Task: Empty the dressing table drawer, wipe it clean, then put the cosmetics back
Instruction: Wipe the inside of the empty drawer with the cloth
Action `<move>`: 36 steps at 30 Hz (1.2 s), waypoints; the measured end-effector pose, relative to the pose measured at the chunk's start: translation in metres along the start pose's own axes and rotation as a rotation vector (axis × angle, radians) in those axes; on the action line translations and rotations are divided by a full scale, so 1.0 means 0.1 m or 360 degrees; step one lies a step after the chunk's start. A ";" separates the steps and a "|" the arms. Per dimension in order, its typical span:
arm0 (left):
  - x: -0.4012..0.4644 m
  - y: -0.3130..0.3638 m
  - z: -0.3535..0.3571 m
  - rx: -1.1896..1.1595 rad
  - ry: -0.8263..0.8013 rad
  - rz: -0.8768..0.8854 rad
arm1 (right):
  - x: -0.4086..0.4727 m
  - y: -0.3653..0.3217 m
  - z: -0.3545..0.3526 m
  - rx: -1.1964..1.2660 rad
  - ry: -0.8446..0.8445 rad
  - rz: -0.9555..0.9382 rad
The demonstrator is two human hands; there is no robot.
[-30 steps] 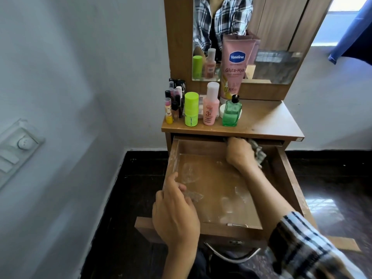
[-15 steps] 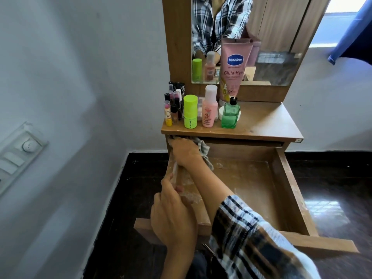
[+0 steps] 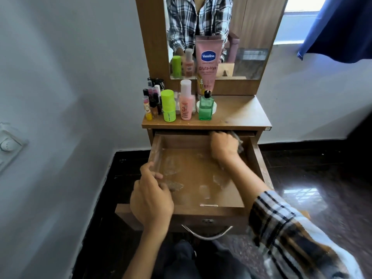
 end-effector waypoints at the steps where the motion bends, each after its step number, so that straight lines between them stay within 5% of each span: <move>1: 0.00 0.00 0.00 -0.0005 0.0007 -0.0005 | -0.02 0.20 -0.02 0.0030 -0.0023 0.0095; 19: -0.04 -0.04 -0.01 -0.0069 0.0027 0.0001 | -0.07 0.62 -0.15 -0.0207 -0.0159 0.0355; 36: -0.10 -0.01 -0.08 -0.0147 -0.0037 0.0000 | -1.43 0.88 0.20 0.0186 -0.0249 0.0560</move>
Point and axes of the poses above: each hand's wrist, its own x-axis towards the middle knuckle, its own z-axis out of the palm, y = z × x, the point moved 8 cm from there along x, towards the middle knuckle, and after that the axes turned 12 degrees about -y, right-handed, at the moved point
